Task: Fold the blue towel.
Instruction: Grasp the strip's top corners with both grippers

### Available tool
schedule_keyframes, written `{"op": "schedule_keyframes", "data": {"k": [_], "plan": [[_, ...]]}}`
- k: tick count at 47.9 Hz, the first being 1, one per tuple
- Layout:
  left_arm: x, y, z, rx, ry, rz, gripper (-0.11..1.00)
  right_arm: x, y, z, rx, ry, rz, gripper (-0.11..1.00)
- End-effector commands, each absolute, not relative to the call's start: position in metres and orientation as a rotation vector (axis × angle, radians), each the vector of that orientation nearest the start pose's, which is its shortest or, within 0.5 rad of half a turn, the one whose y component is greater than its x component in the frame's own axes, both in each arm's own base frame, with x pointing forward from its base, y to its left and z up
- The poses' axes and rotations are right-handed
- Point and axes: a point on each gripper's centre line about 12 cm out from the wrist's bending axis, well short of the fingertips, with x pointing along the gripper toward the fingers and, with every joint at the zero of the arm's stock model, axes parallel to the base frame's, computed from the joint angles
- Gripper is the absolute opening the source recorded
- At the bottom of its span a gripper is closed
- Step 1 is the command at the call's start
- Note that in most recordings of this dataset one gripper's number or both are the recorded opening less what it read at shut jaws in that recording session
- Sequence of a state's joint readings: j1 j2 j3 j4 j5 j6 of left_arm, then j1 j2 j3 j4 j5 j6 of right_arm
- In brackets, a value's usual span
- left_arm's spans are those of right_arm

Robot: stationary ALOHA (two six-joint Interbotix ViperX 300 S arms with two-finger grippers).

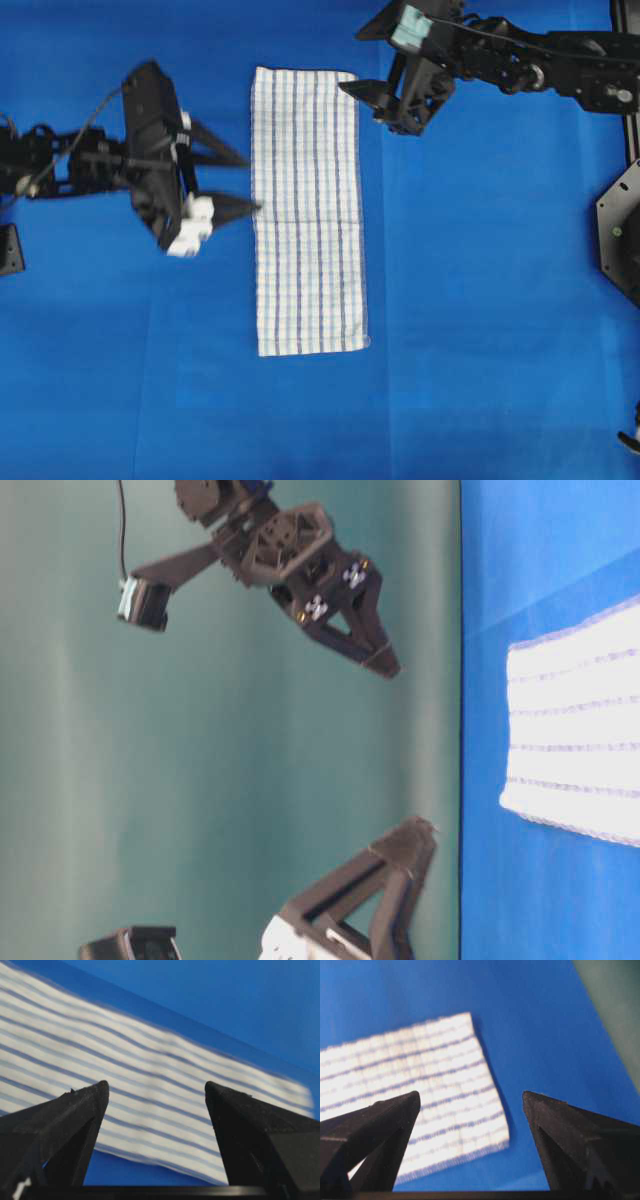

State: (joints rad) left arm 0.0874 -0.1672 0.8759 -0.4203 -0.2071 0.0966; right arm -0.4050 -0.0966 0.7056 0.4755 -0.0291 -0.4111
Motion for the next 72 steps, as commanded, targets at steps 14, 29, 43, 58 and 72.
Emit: {"op": "schedule_keyframes", "data": {"k": [14, 29, 43, 58, 72], "plan": [[0.346, 0.123, 0.16, -0.224, 0.494, 0.451, 0.72, 0.345, -0.162, 0.174, 0.169, 0.561, -0.482, 0.88], [0.352, 0.164, 0.132, -0.226, 0.498, 0.561, 0.72, 0.359, -0.179, 0.141, 0.181, 0.606, -0.52, 0.88], [0.358, 0.179, 0.097, -0.226, 0.536, 0.605, 0.72, 0.363, -0.184, 0.108, 0.197, 0.654, -0.544, 0.88], [0.367, 0.181, 0.073, -0.236, 0.57, 0.608, 0.72, 0.363, -0.185, 0.085, 0.216, 0.696, -0.559, 0.88], [0.368, 0.178, 0.072, -0.236, 0.577, 0.601, 0.69, 0.365, -0.187, 0.087, 0.211, 0.686, -0.56, 0.79]]}}
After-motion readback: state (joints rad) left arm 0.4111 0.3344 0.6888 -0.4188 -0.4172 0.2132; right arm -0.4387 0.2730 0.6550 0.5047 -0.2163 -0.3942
